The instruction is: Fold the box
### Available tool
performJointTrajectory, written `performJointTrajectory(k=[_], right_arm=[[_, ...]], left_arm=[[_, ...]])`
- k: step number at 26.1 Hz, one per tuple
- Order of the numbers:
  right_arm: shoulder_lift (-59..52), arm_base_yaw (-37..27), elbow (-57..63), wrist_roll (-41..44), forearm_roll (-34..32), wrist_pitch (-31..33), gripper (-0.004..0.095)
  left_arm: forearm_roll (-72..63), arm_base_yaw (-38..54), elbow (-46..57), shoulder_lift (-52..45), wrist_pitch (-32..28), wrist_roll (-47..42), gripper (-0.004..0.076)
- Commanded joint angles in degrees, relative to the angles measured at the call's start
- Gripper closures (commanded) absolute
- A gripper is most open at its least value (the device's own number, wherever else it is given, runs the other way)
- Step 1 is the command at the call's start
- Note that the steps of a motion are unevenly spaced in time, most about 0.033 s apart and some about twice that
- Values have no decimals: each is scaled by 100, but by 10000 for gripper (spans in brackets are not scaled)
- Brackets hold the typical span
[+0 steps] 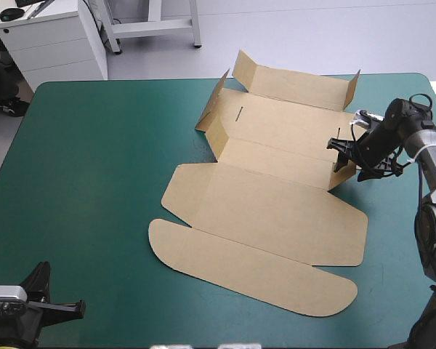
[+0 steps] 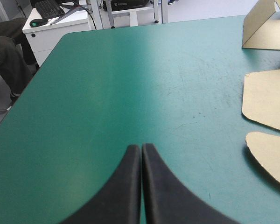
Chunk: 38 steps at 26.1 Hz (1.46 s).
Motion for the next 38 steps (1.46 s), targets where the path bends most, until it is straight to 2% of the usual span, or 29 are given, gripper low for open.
performJointTrajectory(k=[1, 2, 8, 11, 16, 21, 28, 29, 31, 38], right_arm=[[-306, -35, -213, -141, 162, -36, 759], [-306, -35, -213, -186, 171, -36, 924], [-306, -35, -213, -453, 169, 21, 915], [-306, -24, -253, -1091, 339, -3, 915], [-306, 148, -397, -2158, 1029, 83, 915], [-306, 627, -516, -2962, 896, -237, 915], [-306, 1368, -896, -5025, 897, -674, 928], [-306, 1573, -1000, -5789, 897, -674, 928], [-306, 1810, -1112, -6373, 897, -860, 928], [-306, 2236, -1121, -7885, 920, -1634, 928]], left_arm=[[-49, -13, -108, -61, -433, -21, 734], [-49, -13, -108, -61, -433, -21, 734], [-49, -13, -108, -61, -433, -21, 734], [-49, -13, -108, -61, -433, -21, 734], [-49, -13, -108, -61, -433, -21, 734], [-49, -13, -108, -61, -433, -21, 734], [-49, -13, -108, -61, -433, -21, 734], [-49, -13, -108, -61, -433, -21, 734], [-49, -13, -108, -61, -433, -21, 734], [-49, -13, -108, -61, -433, -21, 734]])
